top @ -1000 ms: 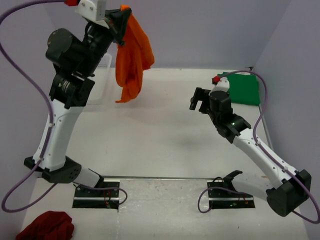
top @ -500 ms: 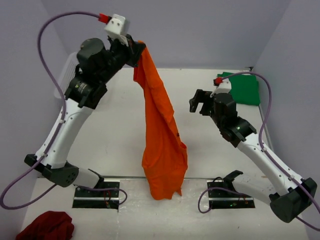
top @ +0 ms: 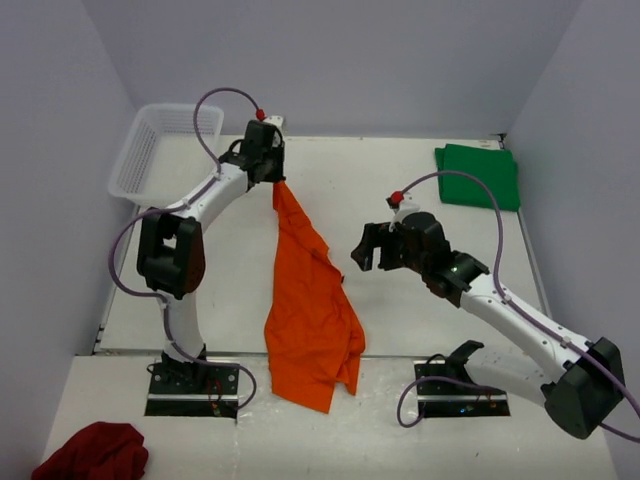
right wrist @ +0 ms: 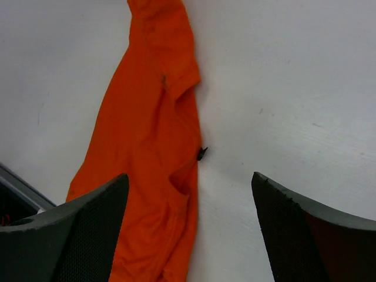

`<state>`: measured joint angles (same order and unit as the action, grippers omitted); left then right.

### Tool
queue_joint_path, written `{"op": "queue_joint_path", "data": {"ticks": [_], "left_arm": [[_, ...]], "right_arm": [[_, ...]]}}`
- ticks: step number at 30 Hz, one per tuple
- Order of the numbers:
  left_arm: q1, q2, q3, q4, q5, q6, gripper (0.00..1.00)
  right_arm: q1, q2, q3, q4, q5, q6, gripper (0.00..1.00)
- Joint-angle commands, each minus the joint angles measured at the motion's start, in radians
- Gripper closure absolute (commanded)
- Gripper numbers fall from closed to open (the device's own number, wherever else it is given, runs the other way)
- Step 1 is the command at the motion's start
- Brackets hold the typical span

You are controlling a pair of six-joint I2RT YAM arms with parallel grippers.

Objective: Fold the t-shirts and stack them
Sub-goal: Move the tshirt to the center of the board

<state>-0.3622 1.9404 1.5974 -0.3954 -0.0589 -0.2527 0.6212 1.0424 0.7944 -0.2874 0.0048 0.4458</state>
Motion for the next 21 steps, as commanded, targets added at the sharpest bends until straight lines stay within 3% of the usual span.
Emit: {"op": "queue_joint_path", "data": {"ticks": [1, 4, 9, 21], "left_arm": [[0.028, -0.017, 0.185, 0.040, 0.019, -0.010, 1.00], [0.026, -0.034, 0.181, 0.041, 0.034, -0.039, 0.97], [0.020, -0.133, 0.093, 0.050, 0.004, -0.086, 0.69], [0.017, -0.179, 0.033, 0.047, 0.030, -0.086, 0.63]], "right_arm": [[0.050, 0.053, -0.072, 0.085, -0.147, 0.057, 0.15], [0.087, 0.160, -0.086, 0.125, -0.147, 0.094, 0.17], [0.181, 0.267, -0.112, 0.209, -0.109, 0.172, 0.35], [0.222, 0.400, -0.093, 0.261, -0.010, 0.200, 0.43]]}}
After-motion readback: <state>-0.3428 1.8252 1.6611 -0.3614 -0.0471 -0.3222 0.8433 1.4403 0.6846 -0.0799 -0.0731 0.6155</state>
